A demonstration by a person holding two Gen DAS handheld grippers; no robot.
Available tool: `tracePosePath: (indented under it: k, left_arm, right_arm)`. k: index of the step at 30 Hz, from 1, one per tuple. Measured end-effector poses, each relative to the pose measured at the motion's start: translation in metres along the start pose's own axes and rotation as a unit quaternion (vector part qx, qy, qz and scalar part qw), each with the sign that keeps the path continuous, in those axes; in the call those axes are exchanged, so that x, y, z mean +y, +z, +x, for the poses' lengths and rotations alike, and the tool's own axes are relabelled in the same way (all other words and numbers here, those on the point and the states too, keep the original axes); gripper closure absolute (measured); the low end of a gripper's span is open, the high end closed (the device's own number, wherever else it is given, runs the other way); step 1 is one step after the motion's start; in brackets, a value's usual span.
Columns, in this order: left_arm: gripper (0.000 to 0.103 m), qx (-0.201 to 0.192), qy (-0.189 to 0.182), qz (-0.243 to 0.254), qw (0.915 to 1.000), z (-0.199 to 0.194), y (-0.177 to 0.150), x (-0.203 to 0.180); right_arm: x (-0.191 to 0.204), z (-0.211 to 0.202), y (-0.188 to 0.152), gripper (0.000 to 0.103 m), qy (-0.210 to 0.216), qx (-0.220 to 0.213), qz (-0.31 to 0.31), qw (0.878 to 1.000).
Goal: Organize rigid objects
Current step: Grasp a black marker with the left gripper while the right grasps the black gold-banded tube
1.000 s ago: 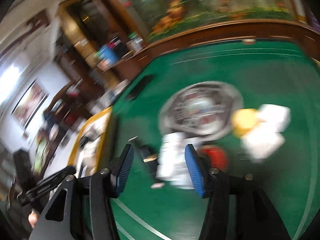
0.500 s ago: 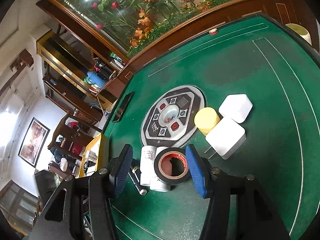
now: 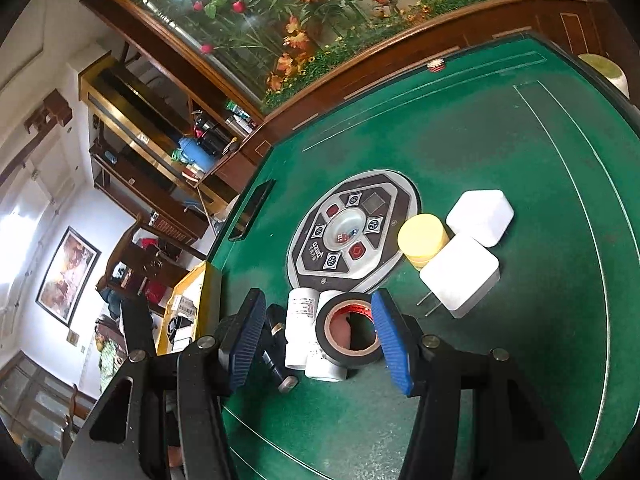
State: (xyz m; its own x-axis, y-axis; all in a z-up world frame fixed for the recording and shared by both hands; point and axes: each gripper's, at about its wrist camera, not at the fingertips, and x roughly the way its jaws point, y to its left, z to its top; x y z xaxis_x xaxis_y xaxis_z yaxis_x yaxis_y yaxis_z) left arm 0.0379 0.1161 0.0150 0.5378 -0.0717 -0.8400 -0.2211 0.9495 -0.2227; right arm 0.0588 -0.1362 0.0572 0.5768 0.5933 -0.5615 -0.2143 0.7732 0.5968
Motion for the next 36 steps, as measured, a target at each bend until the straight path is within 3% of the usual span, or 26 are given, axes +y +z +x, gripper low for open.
tracePosePath:
  k: [3, 5, 10, 14, 23, 25, 27, 29, 30, 31, 32, 33, 34, 36]
  left_arm:
    - [0.083, -0.01, 0.024, 0.026, 0.9993, -0.004, -0.01, -0.006]
    - [0.085, -0.01, 0.021, 0.031, 0.9993, -0.009, -0.019, -0.008]
    - [0.087, -0.034, 0.027, 0.062, 0.9971, -0.031, -0.056, -0.005]
    - [0.087, -0.035, 0.01, 0.048, 0.9982, -0.033, -0.059, 0.003]
    - [0.087, -0.037, 0.003, 0.042, 0.9984, -0.027, -0.056, 0.002]
    - [0.087, -0.037, 0.001, 0.041, 0.9985, -0.028, -0.057, 0.003]
    - [0.087, -0.038, 0.003, 0.043, 0.9983, -0.028, -0.057, 0.002]
    - [0.087, -0.038, 0.005, 0.044, 0.9983, -0.028, -0.058, 0.001]
    - [0.087, -0.038, 0.006, 0.045, 0.9982, -0.028, -0.058, 0.001]
    - [0.087, -0.038, 0.008, 0.047, 0.9982, -0.027, -0.058, 0.0]
    - [0.087, -0.038, 0.009, 0.049, 0.9981, -0.027, -0.057, 0.0]
    - [0.087, -0.037, 0.011, 0.051, 0.9979, -0.026, -0.055, -0.002]
    - [0.087, -0.034, 0.014, 0.055, 0.9978, -0.024, -0.051, -0.003]
    - [0.087, -0.026, 0.011, 0.052, 0.9983, -0.019, -0.043, -0.002]
  right_arm:
    - [0.008, 0.004, -0.003, 0.049, -0.004, 0.001, -0.021, 1.0]
    - [0.016, 0.008, -0.006, 0.049, -0.005, 0.003, -0.041, 0.999]
    - [0.051, 0.022, -0.02, 0.05, 0.002, 0.02, -0.137, 0.99]
    - [0.078, 0.044, -0.034, 0.064, -0.007, 0.054, -0.206, 0.977]
    - [0.113, 0.123, -0.045, 0.064, -0.101, 0.127, -0.28, 0.946]
    - [0.111, 0.137, -0.046, 0.069, -0.116, 0.141, -0.277, 0.943]
    - [0.109, 0.146, -0.047, 0.072, -0.141, 0.147, -0.276, 0.939]
    - [0.112, 0.153, -0.049, 0.073, -0.177, 0.141, -0.299, 0.927]
    - [0.11, 0.157, -0.049, 0.073, -0.173, 0.15, -0.295, 0.927]
    - [0.108, 0.161, -0.049, 0.081, -0.166, 0.162, -0.291, 0.928]
    - [0.105, 0.164, -0.053, 0.083, -0.161, 0.175, -0.294, 0.926]
    - [0.107, 0.161, -0.057, 0.086, -0.167, 0.16, -0.318, 0.919]
    - [0.107, 0.157, -0.058, 0.086, -0.165, 0.158, -0.319, 0.92]
    - [0.102, 0.148, -0.051, 0.086, -0.14, 0.156, -0.286, 0.935]
